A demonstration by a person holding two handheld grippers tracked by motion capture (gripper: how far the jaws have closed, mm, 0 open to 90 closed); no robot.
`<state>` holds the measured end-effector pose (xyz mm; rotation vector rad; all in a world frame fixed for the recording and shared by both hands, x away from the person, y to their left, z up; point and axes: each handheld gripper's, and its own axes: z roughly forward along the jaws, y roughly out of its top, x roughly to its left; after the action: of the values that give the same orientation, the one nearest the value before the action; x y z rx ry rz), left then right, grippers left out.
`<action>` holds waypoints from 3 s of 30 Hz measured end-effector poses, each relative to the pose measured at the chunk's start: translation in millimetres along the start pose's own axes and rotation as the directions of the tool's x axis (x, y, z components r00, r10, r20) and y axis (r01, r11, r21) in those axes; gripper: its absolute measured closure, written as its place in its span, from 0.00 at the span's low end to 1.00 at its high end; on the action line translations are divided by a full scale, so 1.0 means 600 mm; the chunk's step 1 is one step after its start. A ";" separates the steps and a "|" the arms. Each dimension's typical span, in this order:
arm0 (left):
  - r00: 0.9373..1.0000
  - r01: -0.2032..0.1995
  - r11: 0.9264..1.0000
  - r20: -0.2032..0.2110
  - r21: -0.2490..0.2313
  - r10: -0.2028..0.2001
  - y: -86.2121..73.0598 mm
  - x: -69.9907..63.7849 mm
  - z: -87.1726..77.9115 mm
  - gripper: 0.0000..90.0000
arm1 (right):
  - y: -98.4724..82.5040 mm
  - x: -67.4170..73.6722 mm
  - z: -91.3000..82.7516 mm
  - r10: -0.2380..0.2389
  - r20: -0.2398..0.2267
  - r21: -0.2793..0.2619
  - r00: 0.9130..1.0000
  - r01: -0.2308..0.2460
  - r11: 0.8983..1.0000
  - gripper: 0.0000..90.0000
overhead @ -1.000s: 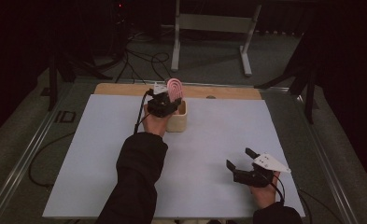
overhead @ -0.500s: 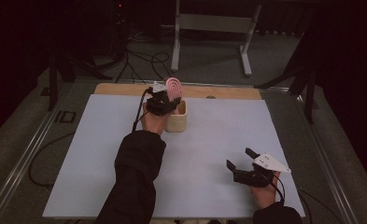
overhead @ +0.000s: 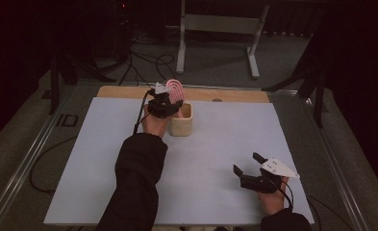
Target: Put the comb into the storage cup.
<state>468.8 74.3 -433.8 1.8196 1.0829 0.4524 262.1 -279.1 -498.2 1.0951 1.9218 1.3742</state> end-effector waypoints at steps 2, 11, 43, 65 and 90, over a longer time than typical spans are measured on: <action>1.000 0.001 1.000 -0.004 0.002 -0.001 0.000 0.002 -0.001 0.68 | 0.000 0.000 0.000 0.002 0.000 -0.001 1.000 -0.002 1.000 0.10; 1.000 0.003 1.000 -0.020 0.019 -0.003 -0.002 0.006 0.000 0.65 | 0.000 0.000 0.000 0.001 0.001 0.002 1.000 -0.001 1.000 0.10; 0.996 -0.010 0.999 -0.089 0.045 0.014 -0.001 -0.002 -0.008 0.01 | 0.000 0.000 0.000 0.000 0.000 0.001 1.000 0.000 1.000 0.10; 0.996 -0.019 1.000 -0.093 -0.001 0.019 0.007 -0.006 -0.041 0.00 | 0.000 0.000 0.000 0.001 -0.002 0.001 1.000 -0.001 1.000 0.10; 0.995 -0.073 0.997 -0.066 -0.025 0.071 0.004 -0.010 -0.107 0.00 | 0.000 0.002 0.001 -0.001 -0.006 0.001 1.000 0.001 1.000 0.10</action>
<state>422.5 103.3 -399.4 1.8351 1.0525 0.5702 261.8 -278.1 -498.6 1.0919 1.9271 1.3770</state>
